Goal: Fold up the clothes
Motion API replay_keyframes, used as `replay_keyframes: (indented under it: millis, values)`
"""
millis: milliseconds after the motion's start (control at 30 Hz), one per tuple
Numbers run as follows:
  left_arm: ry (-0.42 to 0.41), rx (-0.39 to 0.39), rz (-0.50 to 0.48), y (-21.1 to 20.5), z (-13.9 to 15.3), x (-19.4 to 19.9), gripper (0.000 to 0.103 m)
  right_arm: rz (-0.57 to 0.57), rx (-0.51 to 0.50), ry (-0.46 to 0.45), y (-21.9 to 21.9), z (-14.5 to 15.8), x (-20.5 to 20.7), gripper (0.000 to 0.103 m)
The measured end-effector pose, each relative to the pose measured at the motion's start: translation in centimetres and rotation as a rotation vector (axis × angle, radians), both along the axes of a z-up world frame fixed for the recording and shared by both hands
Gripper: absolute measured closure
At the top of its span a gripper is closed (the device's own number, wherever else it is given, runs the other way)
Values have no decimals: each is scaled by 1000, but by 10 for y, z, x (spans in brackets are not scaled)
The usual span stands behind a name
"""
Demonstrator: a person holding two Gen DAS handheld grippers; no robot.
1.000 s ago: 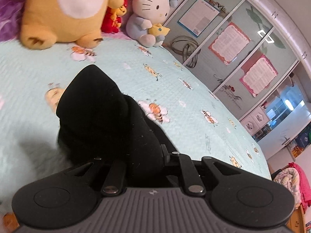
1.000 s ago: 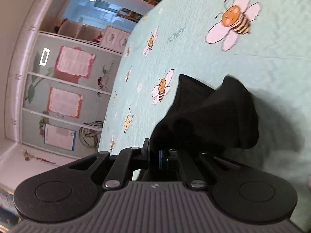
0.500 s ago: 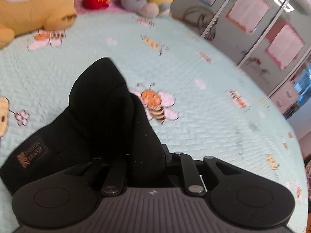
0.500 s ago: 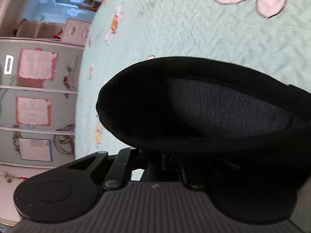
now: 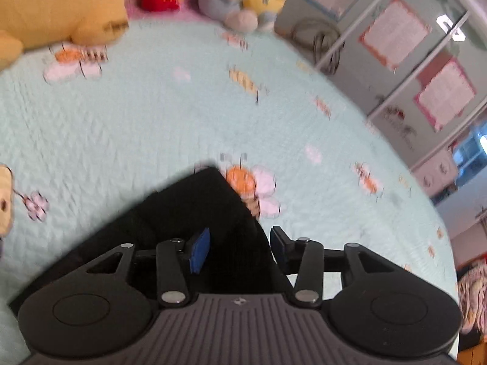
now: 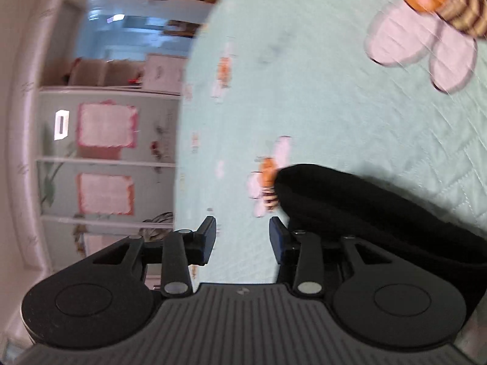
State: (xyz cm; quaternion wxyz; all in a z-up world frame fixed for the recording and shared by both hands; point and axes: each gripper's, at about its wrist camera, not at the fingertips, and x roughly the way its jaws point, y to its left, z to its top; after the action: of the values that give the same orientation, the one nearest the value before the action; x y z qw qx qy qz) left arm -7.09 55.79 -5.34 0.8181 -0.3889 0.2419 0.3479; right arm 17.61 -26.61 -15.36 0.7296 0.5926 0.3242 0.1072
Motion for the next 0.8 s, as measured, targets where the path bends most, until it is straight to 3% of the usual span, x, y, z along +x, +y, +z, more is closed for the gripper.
replay_keyframes:
  millis: [100,200,300,400,533,600,667,733,800]
  values:
    - [18,77,-56,-29,6,-16,53,108,-103,-121,25,25,-28,54]
    - [50,179,-132,-67,3,-29,53,350,-284,-228,93,38,-65,54]
    - [81,271,-208,-106,-4,-43,52,567,-453,-291,185,28,-98,54]
    - [100,292,-272,-139,-26,-57,52,735,-581,-359,271,16,-119,54]
    - [136,294,-344,-165,-50,-64,52,847,-729,-403,364,-3,-98,53]
    - [167,323,-372,-175,-53,-63,52,829,-819,-315,387,-21,-57,61]
    - [192,358,-404,-182,-55,-63,51,734,-815,-272,384,-29,-31,70]
    - [202,400,-424,-186,-56,-63,45,644,-815,-252,376,-18,-27,68]
    - [205,429,-438,-191,-58,-61,43,652,-816,-269,376,-7,-43,66]
